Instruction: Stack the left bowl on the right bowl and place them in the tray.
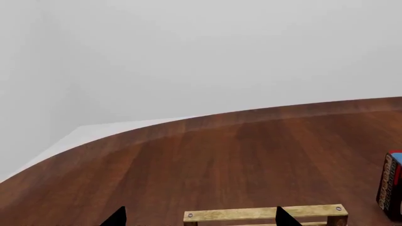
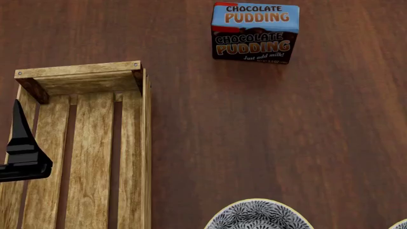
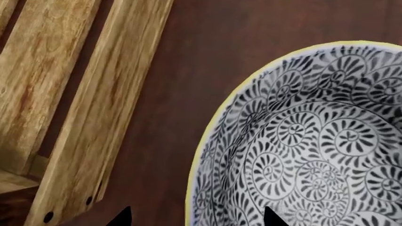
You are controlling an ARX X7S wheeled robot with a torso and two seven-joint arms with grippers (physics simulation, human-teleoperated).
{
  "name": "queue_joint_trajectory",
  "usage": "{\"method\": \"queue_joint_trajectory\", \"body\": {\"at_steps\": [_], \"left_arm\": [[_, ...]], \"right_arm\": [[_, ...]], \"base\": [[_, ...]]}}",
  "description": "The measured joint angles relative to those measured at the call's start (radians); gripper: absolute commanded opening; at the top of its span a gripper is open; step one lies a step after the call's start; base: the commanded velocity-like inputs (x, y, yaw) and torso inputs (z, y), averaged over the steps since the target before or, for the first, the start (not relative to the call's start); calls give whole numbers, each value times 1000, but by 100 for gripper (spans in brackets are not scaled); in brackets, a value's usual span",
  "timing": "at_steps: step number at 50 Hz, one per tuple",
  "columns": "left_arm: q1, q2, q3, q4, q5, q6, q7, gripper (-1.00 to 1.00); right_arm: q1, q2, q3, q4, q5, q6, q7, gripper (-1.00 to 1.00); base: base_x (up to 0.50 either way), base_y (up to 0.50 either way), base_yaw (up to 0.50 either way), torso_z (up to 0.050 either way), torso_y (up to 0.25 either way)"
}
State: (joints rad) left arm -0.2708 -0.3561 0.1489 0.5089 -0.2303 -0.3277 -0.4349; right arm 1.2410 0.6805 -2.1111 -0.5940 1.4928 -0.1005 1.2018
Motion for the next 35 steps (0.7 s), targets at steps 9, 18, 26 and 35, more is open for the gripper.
{"method": "queue_joint_trajectory", "body": {"at_steps": [9,18,26,35], "left_arm": [[-1,-3,1,2,-3,-3,-2,100],[-1,-5,3,3,-4,-3,-4,100],[-1,-6,5,3,-5,-3,-6,100],[-1,-9,5,4,-7,-4,-9,100]], "right_arm": [[-20,-3,3,31,-1,-9,-32,100],[-44,-3,5,55,-7,-22,-56,100],[-63,-3,6,79,-3,-30,-75,-100],[-68,2,16,88,13,-44,-77,-100]], "base": [[0,0,0,0,0],[0,0,0,0,0],[0,0,0,0,0],[1,0,1,0,-2]]}}
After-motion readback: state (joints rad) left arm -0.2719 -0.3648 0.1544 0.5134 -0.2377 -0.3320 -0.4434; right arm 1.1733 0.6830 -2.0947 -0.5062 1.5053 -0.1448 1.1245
